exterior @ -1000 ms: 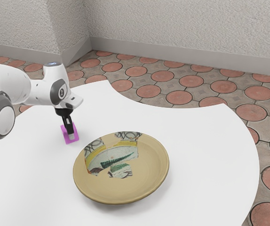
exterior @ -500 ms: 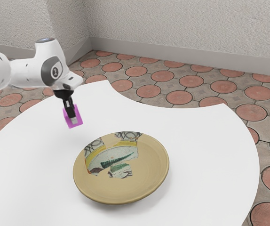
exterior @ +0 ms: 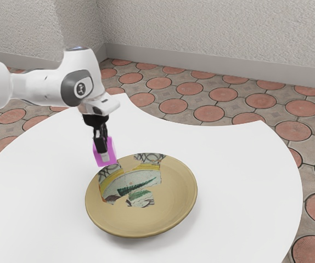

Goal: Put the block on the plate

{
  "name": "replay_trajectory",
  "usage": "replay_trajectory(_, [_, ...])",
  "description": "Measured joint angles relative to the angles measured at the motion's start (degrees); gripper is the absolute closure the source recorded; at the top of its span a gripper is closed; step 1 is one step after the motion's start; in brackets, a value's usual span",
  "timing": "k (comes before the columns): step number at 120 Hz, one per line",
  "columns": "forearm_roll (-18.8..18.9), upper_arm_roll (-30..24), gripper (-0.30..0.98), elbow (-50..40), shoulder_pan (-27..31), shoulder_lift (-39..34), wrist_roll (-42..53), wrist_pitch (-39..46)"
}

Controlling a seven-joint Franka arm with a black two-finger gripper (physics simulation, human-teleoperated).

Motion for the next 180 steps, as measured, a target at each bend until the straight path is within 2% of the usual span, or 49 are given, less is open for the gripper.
replay_trajectory(34, [0.4,-4.2,0.26,-2.9,-3.1,0.8,-1.0,1.7])
replay_trajectory(52, [0.5,-7.6,0.26,-3.1,-3.7,4.4,-1.3,4.8])
replay_trajectory(72, [0.5,-8.5,0.26,-3.0,-4.2,8.2,-1.6,8.5])
replay_trajectory(94, [0.4,-9.1,0.12,-3.0,-4.3,8.6,-1.8,10.4])
replay_trajectory(108, [0.4,-9.2,0.07,-3.0,-4.3,6.0,-1.9,10.3])
replay_trajectory(120, [0.4,-8.8,0.04,-1.0,-4.0,3.4,-2.6,8.2])
replay_trajectory(148, [0.7,-3.5,0.01,9.2,-3.5,3.0,-8.6,0.0])
replay_trajectory(180, [5.3,-3.1,0.0,17.9,-3.4,-2.7,-17.3,-10.5])
